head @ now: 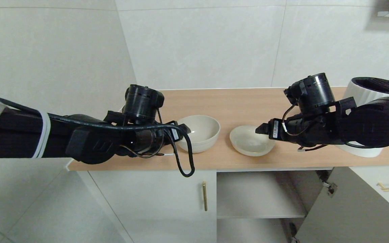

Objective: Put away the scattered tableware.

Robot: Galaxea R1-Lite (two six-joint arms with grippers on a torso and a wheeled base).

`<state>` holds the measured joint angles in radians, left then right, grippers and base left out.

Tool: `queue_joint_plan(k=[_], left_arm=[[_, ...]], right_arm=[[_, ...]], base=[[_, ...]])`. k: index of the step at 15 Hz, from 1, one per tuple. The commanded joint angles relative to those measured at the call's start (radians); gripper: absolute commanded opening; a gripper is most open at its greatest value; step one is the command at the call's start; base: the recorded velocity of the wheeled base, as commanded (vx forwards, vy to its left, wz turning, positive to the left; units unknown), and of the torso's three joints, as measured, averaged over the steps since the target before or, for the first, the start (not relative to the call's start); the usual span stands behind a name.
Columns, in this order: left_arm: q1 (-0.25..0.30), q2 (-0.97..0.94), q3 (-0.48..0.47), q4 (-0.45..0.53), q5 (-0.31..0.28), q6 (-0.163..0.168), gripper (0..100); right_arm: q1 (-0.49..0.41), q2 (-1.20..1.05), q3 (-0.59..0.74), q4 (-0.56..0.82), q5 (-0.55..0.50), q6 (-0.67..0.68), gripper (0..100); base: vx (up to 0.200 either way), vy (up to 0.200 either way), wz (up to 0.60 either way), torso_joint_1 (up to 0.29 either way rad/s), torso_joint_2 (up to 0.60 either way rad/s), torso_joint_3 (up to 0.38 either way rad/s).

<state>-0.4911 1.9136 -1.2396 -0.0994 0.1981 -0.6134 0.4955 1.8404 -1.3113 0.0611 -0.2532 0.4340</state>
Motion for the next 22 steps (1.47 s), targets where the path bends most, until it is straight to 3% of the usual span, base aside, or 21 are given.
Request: queue_joint_plan(k=[1,3,4,14,19,22], left_arm=[[0.0,0.025,-0.004,-0.002,0.0,0.0,100],[0.002,0.028,-0.006,-0.002,0.001,-0.002,100],[0.0,0.027,-0.006,-0.002,0.001,-0.002,0],[0.002,0.002,-0.004,0.0,0.004,0.0,0],[0.0,-0.054,0.012,0.001,0.001,0.001,0],[0.0,-0.059,0.017,0.001,0.001,0.003,0]], right_arm=[[0.001,-0.006,0.001,0.0,0.0,0.0,100],[0.0,-0.007,0.001,0.002,0.0,-0.001,100],[0.0,-0.007,0.001,0.002,0.0,-0.001,100],[0.0,0.003,0.001,0.002,-0.005,-0.003,100],[0.0,0.091,-0.009,-0.04,-0.132,-0.009,100],[-0.017,0.123,-0.013,-0.055,-0.144,-0.015,100]], base=[[0.0,0.0,0.0,0.0,0.0,0.0],[0.0,0.0,0.0,0.0,0.0,0.0],[0.0,0.0,0.0,0.0,0.0,0.0],[0.0,0.0,0.0,0.0,0.0,0.0],[0.0,0.0,0.0,0.0,0.0,0.0],[0.0,0.0,0.0,0.0,0.0,0.0]])
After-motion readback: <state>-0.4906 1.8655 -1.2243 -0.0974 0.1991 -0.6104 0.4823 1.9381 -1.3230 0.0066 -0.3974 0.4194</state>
